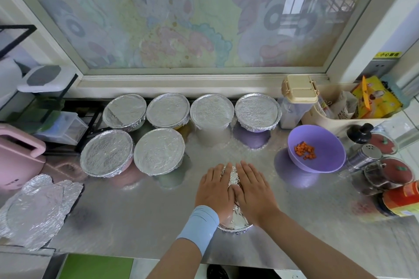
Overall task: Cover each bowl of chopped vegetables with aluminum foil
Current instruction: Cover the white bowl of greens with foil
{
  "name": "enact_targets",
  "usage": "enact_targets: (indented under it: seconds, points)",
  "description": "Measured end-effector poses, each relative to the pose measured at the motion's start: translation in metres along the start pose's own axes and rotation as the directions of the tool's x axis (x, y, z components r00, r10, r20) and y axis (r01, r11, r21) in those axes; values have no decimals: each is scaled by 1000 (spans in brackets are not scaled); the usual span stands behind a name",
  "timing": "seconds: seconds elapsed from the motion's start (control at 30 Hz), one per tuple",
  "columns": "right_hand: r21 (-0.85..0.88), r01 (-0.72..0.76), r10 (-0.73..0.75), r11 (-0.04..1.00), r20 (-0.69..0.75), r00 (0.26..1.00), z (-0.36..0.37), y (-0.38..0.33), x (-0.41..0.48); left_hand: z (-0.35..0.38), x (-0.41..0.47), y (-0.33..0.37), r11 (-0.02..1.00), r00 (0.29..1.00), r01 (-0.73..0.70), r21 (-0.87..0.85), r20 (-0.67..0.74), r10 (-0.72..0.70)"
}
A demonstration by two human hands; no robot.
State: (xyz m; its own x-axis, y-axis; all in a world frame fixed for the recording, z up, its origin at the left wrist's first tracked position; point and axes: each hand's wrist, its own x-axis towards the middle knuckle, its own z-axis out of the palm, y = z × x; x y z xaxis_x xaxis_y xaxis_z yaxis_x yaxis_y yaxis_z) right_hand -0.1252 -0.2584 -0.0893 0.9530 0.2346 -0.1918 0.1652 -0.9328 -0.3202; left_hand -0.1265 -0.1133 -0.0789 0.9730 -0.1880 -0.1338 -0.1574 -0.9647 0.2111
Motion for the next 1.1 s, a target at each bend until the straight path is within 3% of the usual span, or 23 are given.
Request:
enact_targets:
  seconds: [0.17,0.23,0.33,0.43,0.73,1.1]
  points:
    - [-40,98,-97,994,8,995,-6,9,9,-2,-1,4,997,998,65,-48,-12,-66]
    - [-56,169,-170,984,-20,985,-8,14,13,-2,-1,1,996,998,51,-73,24,-50]
    - [-119,247,-251,962,-27,967,-9,21,15,3,-1,-8,998,998,-54,-44,-46,52]
    - [-108,227,-234,968,-57,971,-9,20,12,12,-2,-16,986,985,-169,-7,-13,169]
    - [24,103,-99,994,-133,986,7,15,-6,14,-3,-7,994,994,-101,34,33,100]
    - [-76,314,-318,946,-45,947,-8,20,16,6,0,-10,995,994,-101,20,-41,101]
